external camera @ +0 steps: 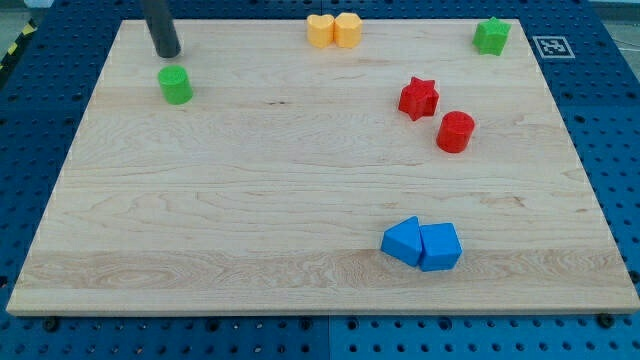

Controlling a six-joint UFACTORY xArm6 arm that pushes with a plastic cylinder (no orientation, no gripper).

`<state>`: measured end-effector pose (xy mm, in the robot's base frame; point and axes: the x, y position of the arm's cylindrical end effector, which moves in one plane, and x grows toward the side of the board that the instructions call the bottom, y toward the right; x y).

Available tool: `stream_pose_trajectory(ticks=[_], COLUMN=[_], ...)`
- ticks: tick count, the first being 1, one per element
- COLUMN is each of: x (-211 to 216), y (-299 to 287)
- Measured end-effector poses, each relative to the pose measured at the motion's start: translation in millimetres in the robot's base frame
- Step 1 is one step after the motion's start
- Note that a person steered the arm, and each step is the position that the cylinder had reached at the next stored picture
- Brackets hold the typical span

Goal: Move green circle towards right side

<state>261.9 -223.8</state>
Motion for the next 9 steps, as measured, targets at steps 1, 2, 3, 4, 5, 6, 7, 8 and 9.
stream_pose_trajectory(ticks=[1, 2, 3, 4, 5, 6, 7, 8, 9], x=[0, 3, 5, 19, 29, 45, 57, 68, 82], y=[-6, -14, -21, -21, -21, -21, -21, -21, -21])
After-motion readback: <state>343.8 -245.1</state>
